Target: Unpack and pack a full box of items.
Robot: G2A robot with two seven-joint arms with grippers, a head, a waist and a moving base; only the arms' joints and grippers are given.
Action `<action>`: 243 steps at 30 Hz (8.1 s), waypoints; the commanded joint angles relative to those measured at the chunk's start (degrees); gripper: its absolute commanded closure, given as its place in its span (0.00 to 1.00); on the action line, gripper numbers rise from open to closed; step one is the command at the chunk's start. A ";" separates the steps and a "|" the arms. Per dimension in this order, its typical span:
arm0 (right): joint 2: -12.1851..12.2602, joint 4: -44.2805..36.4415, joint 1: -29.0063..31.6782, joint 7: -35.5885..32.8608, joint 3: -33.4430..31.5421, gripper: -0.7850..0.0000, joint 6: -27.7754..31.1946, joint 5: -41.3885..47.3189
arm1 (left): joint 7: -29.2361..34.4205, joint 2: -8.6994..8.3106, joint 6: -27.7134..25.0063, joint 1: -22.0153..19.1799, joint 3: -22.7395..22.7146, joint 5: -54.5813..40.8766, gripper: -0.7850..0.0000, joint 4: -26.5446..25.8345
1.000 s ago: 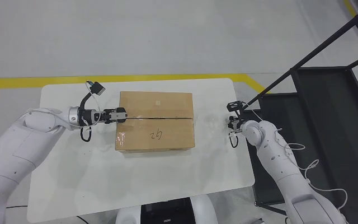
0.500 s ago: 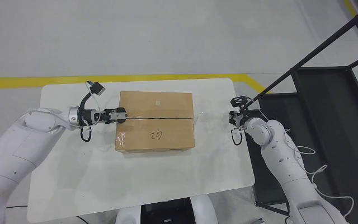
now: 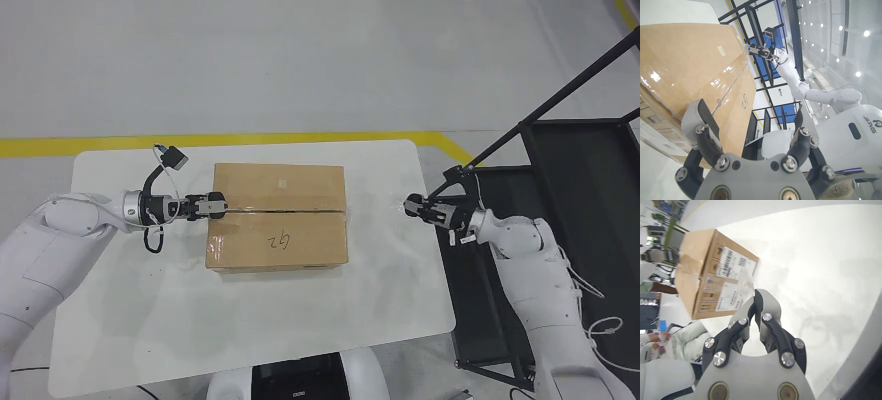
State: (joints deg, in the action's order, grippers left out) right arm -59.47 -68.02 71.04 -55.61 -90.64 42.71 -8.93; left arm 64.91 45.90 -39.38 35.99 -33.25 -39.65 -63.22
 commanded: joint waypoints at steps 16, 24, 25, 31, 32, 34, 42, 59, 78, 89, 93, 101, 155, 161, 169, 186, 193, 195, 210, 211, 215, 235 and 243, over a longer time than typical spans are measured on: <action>3.89 -12.63 -5.44 -14.77 9.10 1.00 -8.80 36.44 | 0.00 0.00 0.00 0.00 0.00 0.00 0.00 0.00; 4.36 -17.32 -10.34 -16.66 16.60 1.00 -10.69 39.83 | 0.00 0.00 0.00 0.00 0.00 0.00 0.00 0.00; 4.15 -16.81 -11.73 -16.74 18.45 1.00 -10.78 39.72 | 0.00 0.00 0.00 0.00 0.00 0.00 0.00 0.00; 2.42 -13.57 -17.47 -16.80 26.68 1.00 -10.85 40.61 | 0.00 0.00 0.00 0.00 0.00 0.00 0.00 0.00; 2.03 -12.98 -18.42 -16.82 28.03 1.00 -10.87 40.82 | 0.00 0.00 0.00 0.00 0.00 0.00 0.00 0.00; 1.26 -12.16 -20.22 -16.49 30.42 1.00 -11.20 41.18 | 0.00 0.00 0.00 0.00 0.00 0.00 0.00 0.00; -0.66 -8.81 -25.29 -12.21 34.31 1.00 -11.58 39.69 | 0.00 0.00 0.00 0.00 0.00 0.00 0.00 0.00; 0.26 -12.96 -21.80 -9.96 27.14 1.00 -8.14 42.29 | -3.26 -0.09 3.76 3.99 -4.55 4.91 0.00 -2.33; -1.78 -9.80 -23.59 2.47 33.47 1.00 -14.17 26.25 | -1.33 0.99 4.49 5.63 -8.27 6.18 0.00 -1.86; -3.45 -7.43 -23.99 7.85 38.11 1.00 -15.84 18.82 | 0.02 1.36 5.00 6.79 -10.38 6.86 0.00 -2.30; -4.00 -6.85 -23.78 9.06 39.67 1.00 -16.29 16.61 | 0.59 1.41 5.09 7.26 -11.28 6.83 0.00 -2.50; -5.14 -4.94 -23.86 10.97 42.30 1.00 -17.58 13.15 | 1.82 1.49 5.26 8.21 -13.05 6.69 0.00 -3.18; -6.75 -11.28 -20.96 9.04 40.54 1.00 -17.88 9.98 | 6.83 4.45 12.02 9.78 -17.35 5.17 0.00 -7.79; -7.12 -10.48 -21.29 9.08 40.96 0.00 -18.00 9.92 | 6.62 5.45 12.48 8.80 -16.55 5.12 0.00 -6.09; -7.34 -11.36 -21.31 8.20 40.82 0.00 -17.34 10.63 | 6.88 6.37 12.95 8.15 -16.07 6.01 0.00 -4.88; -6.09 -13.01 -18.54 4.08 38.17 0.00 -15.28 5.16 | 9.19 6.48 11.03 9.66 -18.64 7.42 0.00 -5.31; -5.55 -14.95 -15.98 2.45 37.43 0.00 -17.40 6.12 | 8.32 6.23 10.71 10.62 -20.59 8.00 0.00 -5.88; -5.58 -15.47 -15.67 2.25 37.82 0.00 -17.95 6.06 | 8.27 6.18 10.81 10.85 -21.01 8.20 0.00 -6.06; -8.55 -12.65 -20.00 2.79 44.63 0.00 -19.65 12.97 | 7.50 5.01 10.40 13.49 -26.68 9.14 0.00 -6.61; -8.79 -12.53 -20.43 2.65 45.10 0.00 -19.45 13.48 | 7.49 4.88 10.42 13.86 -27.14 9.15 0.00 -6.76; -9.77 -12.05 -21.99 2.70 46.95 0.00 -19.18 14.75 | 7.41 4.51 10.59 15.27 -28.54 9.29 0.00 -7.43; -14.62 -3.17 -27.39 -1.06 52.24 0.00 -13.29 30.17 | 9.73 4.12 13.08 17.73 -31.52 7.85 0.00 -9.63; -14.39 -0.04 -27.18 -3.12 50.26 0.00 -12.61 30.87 | 15.84 4.15 16.01 17.39 -30.72 7.29 0.00 -9.61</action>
State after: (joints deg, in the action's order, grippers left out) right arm -73.89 -68.28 43.87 -58.71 -40.08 30.27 21.73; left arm 80.25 50.02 -23.29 53.33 -64.07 -32.02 -72.76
